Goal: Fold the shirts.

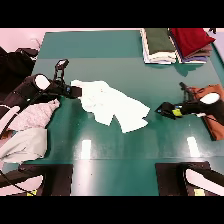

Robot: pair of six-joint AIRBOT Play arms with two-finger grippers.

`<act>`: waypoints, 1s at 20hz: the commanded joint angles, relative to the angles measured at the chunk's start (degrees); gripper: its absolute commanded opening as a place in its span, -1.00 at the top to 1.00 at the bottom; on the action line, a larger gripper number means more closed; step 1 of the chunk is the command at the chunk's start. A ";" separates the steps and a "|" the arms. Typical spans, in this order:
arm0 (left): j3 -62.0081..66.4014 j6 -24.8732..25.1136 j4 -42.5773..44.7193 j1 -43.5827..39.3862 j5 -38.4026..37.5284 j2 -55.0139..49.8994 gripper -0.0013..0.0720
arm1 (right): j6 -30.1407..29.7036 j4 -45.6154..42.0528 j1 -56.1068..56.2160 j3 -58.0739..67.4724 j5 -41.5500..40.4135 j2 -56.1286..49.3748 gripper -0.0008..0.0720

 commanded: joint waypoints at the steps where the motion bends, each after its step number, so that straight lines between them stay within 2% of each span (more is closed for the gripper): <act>1: 0.04 -0.02 0.20 0.07 -0.68 0.04 0.90 | -0.70 2.08 6.60 5.11 -4.13 -9.25 -0.33; 2: 0.04 -0.02 0.22 0.07 -0.66 0.04 0.90 | -0.70 1.97 8.07 7.04 -3.87 -11.34 -0.29; 4: 0.04 0.00 0.26 0.07 -0.83 0.04 0.90 | -0.70 1.60 10.27 10.58 -3.61 -14.91 0.04; 5: 0.04 0.00 0.52 0.07 -1.22 0.07 0.90 | -0.70 1.55 10.97 11.76 -3.67 -15.85 0.35; 6: 0.04 0.00 1.05 0.07 -1.75 0.07 0.90 | -0.72 1.46 11.47 12.98 -3.65 -16.39 0.77; 7: 0.04 -0.02 2.05 0.07 -2.29 0.15 0.90 | -1.14 1.42 11.52 14.16 -3.61 -16.26 0.93; 10: 2.01 -0.59 9.11 0.07 -4.72 2.36 0.90 | -2.62 -1.01 9.86 18.40 -3.10 -11.28 0.93; 14: 11.80 -0.66 20.68 0.07 -10.21 9.64 0.90 | -2.62 -6.71 4.02 28.48 1.77 0.66 0.93; 20: 29.00 -0.46 23.56 0.07 -12.26 22.86 0.90 | -2.64 -7.93 -7.06 46.38 8.92 16.65 0.93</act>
